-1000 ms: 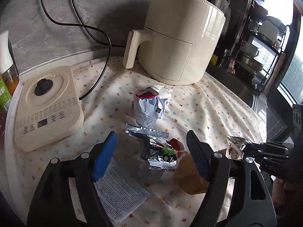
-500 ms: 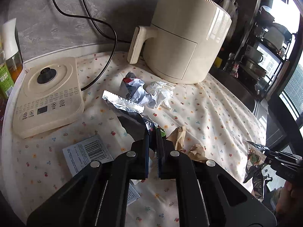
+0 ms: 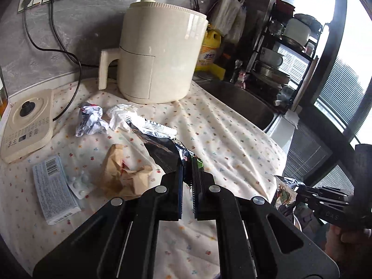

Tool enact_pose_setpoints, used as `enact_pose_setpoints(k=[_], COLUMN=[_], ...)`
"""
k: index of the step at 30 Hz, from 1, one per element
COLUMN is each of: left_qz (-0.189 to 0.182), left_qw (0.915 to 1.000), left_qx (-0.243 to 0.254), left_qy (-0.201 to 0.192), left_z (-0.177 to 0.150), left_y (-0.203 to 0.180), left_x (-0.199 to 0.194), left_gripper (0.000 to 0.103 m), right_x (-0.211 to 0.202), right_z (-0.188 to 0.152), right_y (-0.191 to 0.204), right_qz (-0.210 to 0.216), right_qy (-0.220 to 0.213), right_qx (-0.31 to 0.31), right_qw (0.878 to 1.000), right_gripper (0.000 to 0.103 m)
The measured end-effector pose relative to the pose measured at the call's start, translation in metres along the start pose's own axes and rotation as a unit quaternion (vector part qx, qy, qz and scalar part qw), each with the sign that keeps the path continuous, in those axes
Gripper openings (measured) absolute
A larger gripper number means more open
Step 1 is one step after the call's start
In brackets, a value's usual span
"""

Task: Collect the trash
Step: 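Carry the silver bag and foil wrapper toward the white bin with both tools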

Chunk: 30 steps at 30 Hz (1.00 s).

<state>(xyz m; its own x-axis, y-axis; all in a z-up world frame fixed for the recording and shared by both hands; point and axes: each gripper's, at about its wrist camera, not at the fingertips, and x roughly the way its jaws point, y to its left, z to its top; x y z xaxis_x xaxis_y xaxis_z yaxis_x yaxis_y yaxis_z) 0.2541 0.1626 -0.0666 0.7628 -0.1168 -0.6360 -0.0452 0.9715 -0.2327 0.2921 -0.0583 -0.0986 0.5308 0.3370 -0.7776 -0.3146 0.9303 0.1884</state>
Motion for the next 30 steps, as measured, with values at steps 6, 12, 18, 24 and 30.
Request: enact_pose_setpoints(k=[6, 12, 18, 24, 30], left_qz=[-0.043, -0.087, -0.117, -0.122, -0.115], left_qw=[0.9979, 0.9926, 0.9872, 0.9858, 0.9834], left_qx=[0.043, 0.071, 0.083, 0.071, 0.057], left_qy=[0.023, 0.047, 0.071, 0.092, 0.129], left_z=[-0.011, -0.032, -0.064, -0.096, -0.140], left_y=[-0.092, -0.178, -0.246, -0.286, -0.299], left_x=[0.025, 0.049, 0.071, 0.089, 0.114], left_gripper=[0.007, 0.007, 0.007, 0.007, 0.007], right_x=[-0.036, -0.064, -0.083, -0.079, -0.060], right_z=[-0.024, -0.053, -0.085, -0.116, -0.141], right_y=[-0.075, -0.150, -0.218, -0.270, -0.297], right_qz=[-0.031, -0.064, -0.095, -0.110, -0.120], right_qy=[0.000, 0.009, 0.029, 0.068, 0.104], right_qx=[0.043, 0.076, 0.098, 0.109, 0.096], right_qw=[0.999, 0.995, 0.990, 0.986, 0.983], right_gripper=[0.018, 0.018, 0.020, 0.020, 0.031])
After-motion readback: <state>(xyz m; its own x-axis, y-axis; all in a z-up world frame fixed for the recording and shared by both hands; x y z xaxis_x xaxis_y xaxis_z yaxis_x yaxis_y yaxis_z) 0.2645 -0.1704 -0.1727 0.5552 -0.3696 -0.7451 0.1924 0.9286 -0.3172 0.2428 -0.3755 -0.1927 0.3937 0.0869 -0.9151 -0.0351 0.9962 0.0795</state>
